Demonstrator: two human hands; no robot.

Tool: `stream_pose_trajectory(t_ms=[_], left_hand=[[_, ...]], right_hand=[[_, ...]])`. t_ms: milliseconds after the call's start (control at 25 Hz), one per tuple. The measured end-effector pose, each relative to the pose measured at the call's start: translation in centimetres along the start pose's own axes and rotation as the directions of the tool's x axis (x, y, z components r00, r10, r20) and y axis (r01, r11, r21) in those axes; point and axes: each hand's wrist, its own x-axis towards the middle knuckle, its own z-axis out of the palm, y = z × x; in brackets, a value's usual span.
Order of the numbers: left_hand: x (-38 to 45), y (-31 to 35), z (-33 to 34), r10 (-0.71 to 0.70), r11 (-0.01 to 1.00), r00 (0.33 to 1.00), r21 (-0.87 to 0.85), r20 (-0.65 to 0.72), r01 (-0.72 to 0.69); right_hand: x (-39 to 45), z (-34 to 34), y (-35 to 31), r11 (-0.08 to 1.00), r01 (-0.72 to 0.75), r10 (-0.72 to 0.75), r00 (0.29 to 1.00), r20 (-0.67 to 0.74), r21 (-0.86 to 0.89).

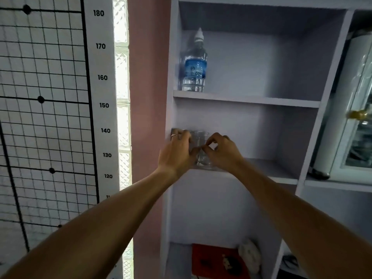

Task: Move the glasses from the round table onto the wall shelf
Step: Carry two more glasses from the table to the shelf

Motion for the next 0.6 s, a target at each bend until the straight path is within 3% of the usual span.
stream_pose_trajectory(t_ms=[160, 400, 600], left_hand=[[-0.4, 0.8, 0.9, -0.002, 1.0, 0.997, 0.004, -0.076, 0.002], [-0.2, 0.8, 1.5, -0.018, 0.992, 0.997, 0.121, -0.077, 0.027], [-0.4, 0.7, 1.8, -0.009, 0.983, 0.995, 0.182, -0.099, 0.027]], right_hand=[[0.0, -0.1, 0.8, 0.999, 0.034, -0.035, 0.999, 0.017, 0.036], [-0.3, -0.1, 2.2, 0.981, 0.046, -0.053, 0.998, 0.031, 0.189], [0.2, 0.4, 2.9, 0.975, 0.071, -0.081, 0.996, 0.04, 0.21]])
